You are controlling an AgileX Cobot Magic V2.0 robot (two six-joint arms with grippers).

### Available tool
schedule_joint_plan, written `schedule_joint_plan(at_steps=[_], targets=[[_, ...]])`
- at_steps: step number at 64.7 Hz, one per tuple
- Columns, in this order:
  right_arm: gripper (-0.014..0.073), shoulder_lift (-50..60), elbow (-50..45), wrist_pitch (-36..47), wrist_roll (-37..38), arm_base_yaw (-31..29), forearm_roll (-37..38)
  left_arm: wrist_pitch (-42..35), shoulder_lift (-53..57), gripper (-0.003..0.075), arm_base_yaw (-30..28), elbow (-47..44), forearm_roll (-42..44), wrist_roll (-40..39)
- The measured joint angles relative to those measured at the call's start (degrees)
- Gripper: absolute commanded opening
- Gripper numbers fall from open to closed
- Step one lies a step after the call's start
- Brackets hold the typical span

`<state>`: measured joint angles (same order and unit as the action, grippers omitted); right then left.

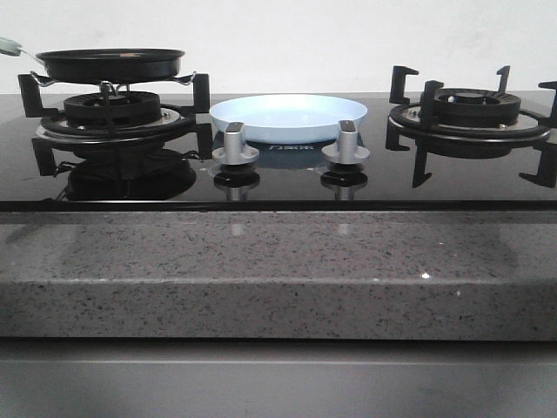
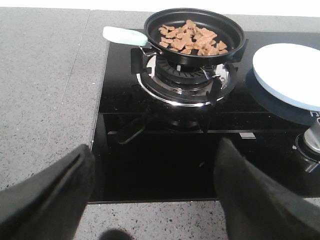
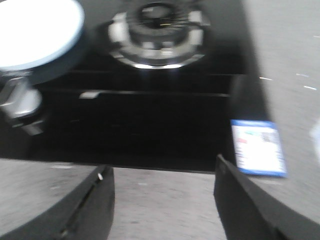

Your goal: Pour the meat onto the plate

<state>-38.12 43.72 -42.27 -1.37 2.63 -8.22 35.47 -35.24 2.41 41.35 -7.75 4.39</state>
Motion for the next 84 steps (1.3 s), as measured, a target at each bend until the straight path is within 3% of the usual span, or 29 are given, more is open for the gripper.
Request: schedule_joint_plan(at_steps=[10,30,56,84], targets=[[0.0454,-8.66,6.38,-1.58,-3.82,4.37,-4.22,0.0,0.0,0.0482,0.0,0.0,-0.39,2.46],[0.0454,-32.02,23.3,-5.41,-4.37,9.76,-4.91,0.21,0.0,0.0482,0.0,0.0,-1.42,3.12],[0.0444,-57.88,49.0,-11.76,-4.37,9.87,-5.82,0.33,0.0,0.0482,0.09,0.0,-1.5,3.12],[0.0442,-77.01,68.06,-17.67,-4.37,9.87,-5.82,0.33,0.0,0.0482,0.09,0.0,-1.5,3.15]])
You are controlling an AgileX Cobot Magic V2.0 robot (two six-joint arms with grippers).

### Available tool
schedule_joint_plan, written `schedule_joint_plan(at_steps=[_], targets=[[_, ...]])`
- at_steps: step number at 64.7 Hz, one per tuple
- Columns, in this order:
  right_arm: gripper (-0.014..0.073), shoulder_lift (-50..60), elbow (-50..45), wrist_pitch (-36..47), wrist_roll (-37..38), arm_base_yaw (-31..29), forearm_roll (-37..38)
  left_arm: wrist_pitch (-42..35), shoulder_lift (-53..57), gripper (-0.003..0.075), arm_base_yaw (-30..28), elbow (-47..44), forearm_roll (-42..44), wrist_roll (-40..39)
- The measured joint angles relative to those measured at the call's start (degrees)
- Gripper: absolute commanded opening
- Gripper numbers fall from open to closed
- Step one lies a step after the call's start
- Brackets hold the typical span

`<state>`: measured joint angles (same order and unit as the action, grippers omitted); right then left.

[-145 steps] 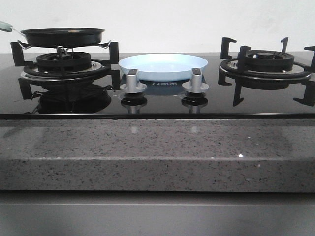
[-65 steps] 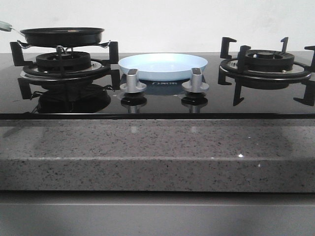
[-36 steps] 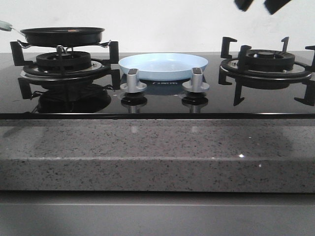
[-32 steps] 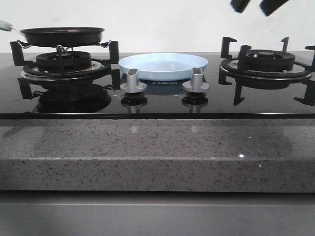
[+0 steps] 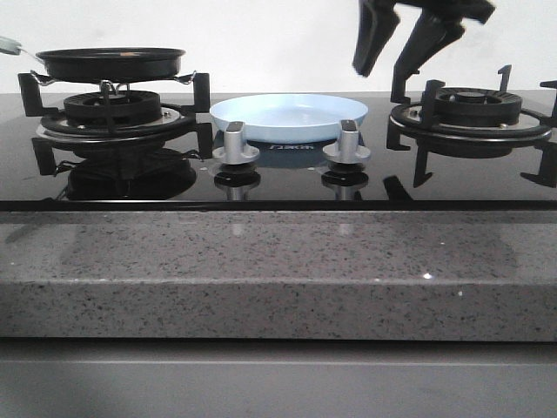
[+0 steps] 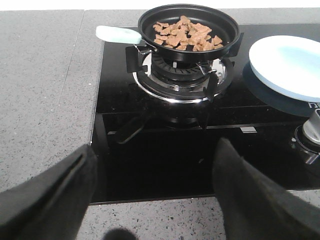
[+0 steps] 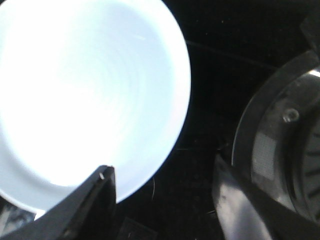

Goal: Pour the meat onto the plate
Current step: 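Lower the right gripper onto the rim of the light blue plate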

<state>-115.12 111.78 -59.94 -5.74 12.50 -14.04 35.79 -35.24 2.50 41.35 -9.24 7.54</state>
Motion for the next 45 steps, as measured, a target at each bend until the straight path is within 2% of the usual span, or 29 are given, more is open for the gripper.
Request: schedule_joint_plan(at_steps=[22,45], targets=[[0.0401,-7.78,6.86,-1.02,0.0,0.0,-0.25,0.0,0.0,0.0482,0.0,0.0,0.0,0.0],[0.0401,-9.77,7.3,-1.02,0.0,0.1,-1.5,0.1,0.0,0.0482,0.0,0.0,0.0,0.11]])
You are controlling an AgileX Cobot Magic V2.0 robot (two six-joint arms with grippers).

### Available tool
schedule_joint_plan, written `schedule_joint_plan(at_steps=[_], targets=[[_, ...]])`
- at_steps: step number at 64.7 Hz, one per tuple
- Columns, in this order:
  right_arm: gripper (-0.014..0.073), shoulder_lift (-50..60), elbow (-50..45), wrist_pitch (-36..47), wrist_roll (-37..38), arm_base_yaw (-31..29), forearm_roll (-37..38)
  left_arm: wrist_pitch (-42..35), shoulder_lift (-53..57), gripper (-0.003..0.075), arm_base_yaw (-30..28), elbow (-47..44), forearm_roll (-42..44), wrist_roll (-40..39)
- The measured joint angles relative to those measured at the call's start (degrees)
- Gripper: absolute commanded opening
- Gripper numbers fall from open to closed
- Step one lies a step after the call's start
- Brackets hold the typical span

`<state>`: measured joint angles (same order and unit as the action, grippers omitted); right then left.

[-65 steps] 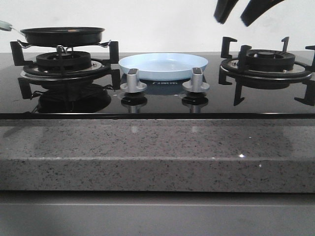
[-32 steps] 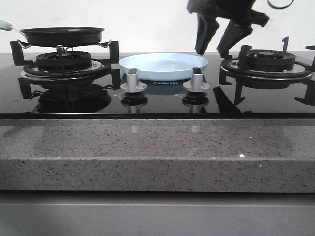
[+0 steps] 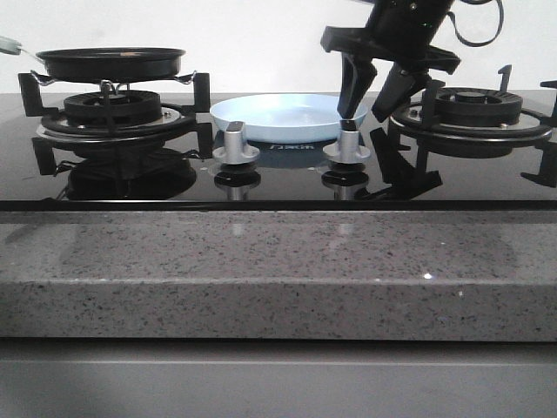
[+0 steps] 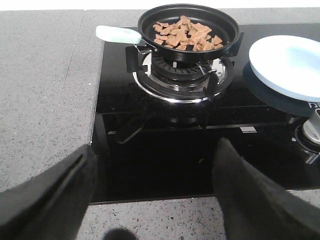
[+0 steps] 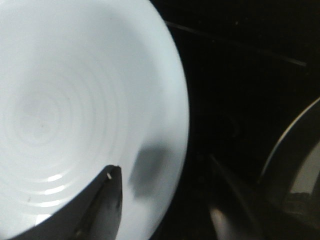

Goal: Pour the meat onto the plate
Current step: 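Lower the right gripper onto the rim of the light blue plate, then grip the plate rim with the right gripper and lift it toward the robot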

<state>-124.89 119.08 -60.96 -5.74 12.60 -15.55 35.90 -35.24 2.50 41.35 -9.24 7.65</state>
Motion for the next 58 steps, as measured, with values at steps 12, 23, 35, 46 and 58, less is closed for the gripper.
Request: schedule_joint_plan(at_steps=[12,23,35,46,58], targets=[[0.0348,-0.49,0.36,0.0,-0.2,0.0,-0.45,0.0,0.0,0.0482,0.0,0.0,0.0,0.0],[0.0177,-0.79,0.49,0.0,-0.39,0.0,-0.45,0.0,0.0,0.0482,0.0,0.0,-0.05,0.0],[-0.004,-1.06,0.49,0.35,-0.29,0.0,-1.48,0.0,0.0,0.0482,0.0,0.0,-0.05,0.0],[-0.0111,-1.05,0.49,0.97,-0.06,0.0,-2.46,0.0,0.0,0.0482,0.0,0.0,-0.05,0.0],[-0.0111,-0.93,0.49,2.62,0.91,0.0,-2.6,0.0,0.0,0.0482,0.0,0.0,-0.05,0.0]])
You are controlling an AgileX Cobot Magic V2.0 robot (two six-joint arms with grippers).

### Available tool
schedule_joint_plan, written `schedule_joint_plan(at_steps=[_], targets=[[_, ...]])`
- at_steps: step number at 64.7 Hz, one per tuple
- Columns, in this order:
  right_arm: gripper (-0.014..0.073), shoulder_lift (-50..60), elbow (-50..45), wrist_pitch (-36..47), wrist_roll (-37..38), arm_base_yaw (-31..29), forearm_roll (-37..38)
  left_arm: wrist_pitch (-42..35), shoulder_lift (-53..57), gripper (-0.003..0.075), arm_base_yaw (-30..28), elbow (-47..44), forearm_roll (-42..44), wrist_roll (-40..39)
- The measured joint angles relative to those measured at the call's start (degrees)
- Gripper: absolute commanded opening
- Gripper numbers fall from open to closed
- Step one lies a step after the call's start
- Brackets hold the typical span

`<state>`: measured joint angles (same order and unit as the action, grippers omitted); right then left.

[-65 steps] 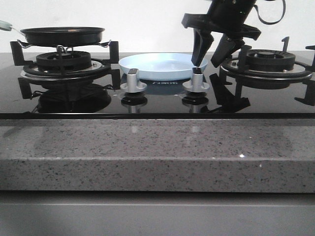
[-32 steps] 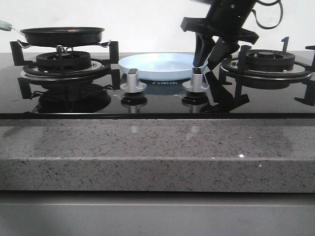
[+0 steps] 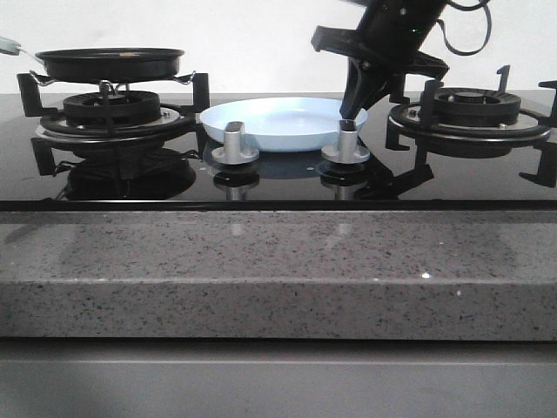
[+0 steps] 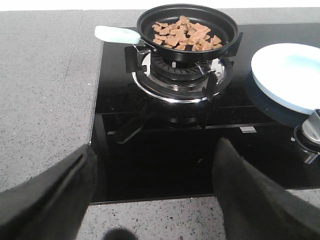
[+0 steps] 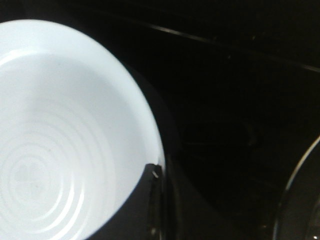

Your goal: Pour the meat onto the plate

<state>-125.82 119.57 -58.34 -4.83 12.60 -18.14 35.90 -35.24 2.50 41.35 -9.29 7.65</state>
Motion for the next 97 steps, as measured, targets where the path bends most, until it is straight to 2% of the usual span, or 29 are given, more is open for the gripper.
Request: schedule_joint_plan(at_steps=[11,19,44,58,71,97], targets=[[-0.0111,3.21,-0.43,1.13,0.36,0.0,0.0,0.0,0.0,0.0482,0.0,0.0,0.0,0.0],[-0.0111,9.13,-4.05,1.58,0.46,0.0,-0.2,0.0,0.0,0.0482,0.0,0.0,0.0,0.0],[-0.0111,29.71,-31.35,9.2,-3.74,3.3,-2.55,-0.31,0.0,0.0481,0.0,0.0,0.0,0.03],[-0.0111,34.82,-41.0,12.85,-4.75,5.11,-3.46,-0.43,0.0,0.048,0.0,0.0,0.0,0.03],[-0.0111,34.97,-45.83,16.12,-4.75,5.11,-3.46,-0.43,0.0,0.048,0.0,0.0,0.0,0.03],[-0.0111,34.68,-46.38,17.27,-4.75,5.11,-3.84,0.84,0.0,0.0482,0.0,0.0,0.0,0.03]])
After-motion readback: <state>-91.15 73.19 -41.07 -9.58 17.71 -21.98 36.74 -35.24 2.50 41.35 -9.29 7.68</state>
